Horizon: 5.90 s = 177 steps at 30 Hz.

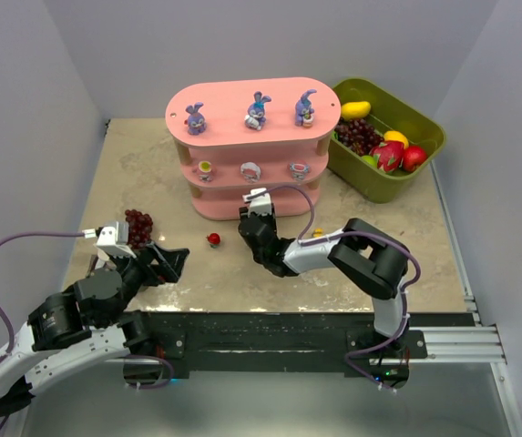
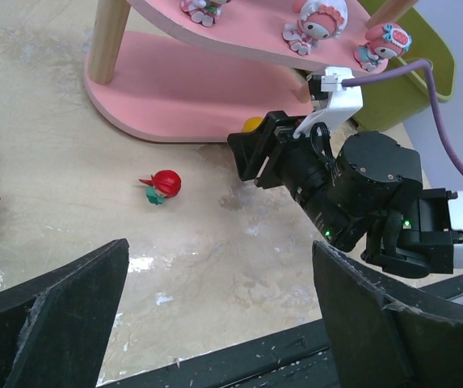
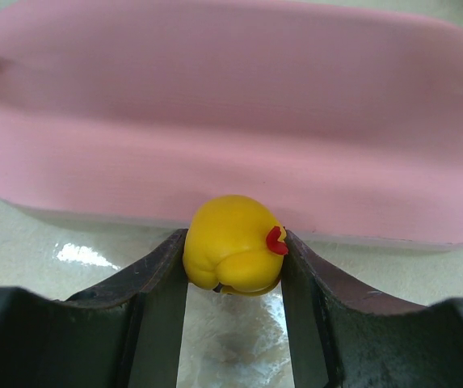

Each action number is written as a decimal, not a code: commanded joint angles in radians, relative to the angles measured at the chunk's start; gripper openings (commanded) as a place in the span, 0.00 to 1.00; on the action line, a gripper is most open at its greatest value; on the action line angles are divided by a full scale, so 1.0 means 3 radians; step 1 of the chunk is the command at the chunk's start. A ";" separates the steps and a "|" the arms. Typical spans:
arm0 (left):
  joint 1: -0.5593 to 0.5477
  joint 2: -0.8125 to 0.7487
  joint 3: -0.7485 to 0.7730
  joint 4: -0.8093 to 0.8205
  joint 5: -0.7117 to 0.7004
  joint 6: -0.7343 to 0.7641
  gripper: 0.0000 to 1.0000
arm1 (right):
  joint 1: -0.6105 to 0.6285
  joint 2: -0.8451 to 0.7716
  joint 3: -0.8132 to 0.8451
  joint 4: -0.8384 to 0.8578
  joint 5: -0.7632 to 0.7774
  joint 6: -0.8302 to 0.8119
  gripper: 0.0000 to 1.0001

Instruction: Place and organize the plastic toys onto the shelf

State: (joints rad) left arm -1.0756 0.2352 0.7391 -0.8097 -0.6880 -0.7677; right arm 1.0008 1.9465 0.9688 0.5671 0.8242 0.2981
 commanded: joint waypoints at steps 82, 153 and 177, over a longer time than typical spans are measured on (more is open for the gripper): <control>-0.0004 -0.0134 0.0011 -0.0052 -0.0146 -0.0141 1.00 | -0.0299 -0.0275 -0.0463 0.1147 -0.0426 -0.0375 0.85; -0.0004 -0.0211 0.0016 -0.0062 -0.0166 -0.0151 1.00 | -0.0340 -0.0081 -0.0437 0.1177 -0.0952 -0.0099 0.00; -0.0004 -0.0196 0.0011 -0.0006 -0.0100 -0.0095 1.00 | -0.0334 -0.1880 -0.1168 -0.1015 0.0365 0.1393 0.34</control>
State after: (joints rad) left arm -1.0756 0.1799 0.7391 -0.8387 -0.7105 -0.8005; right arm 0.9028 1.4708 0.6350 0.5518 0.6453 0.4953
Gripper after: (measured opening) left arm 0.994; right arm 0.248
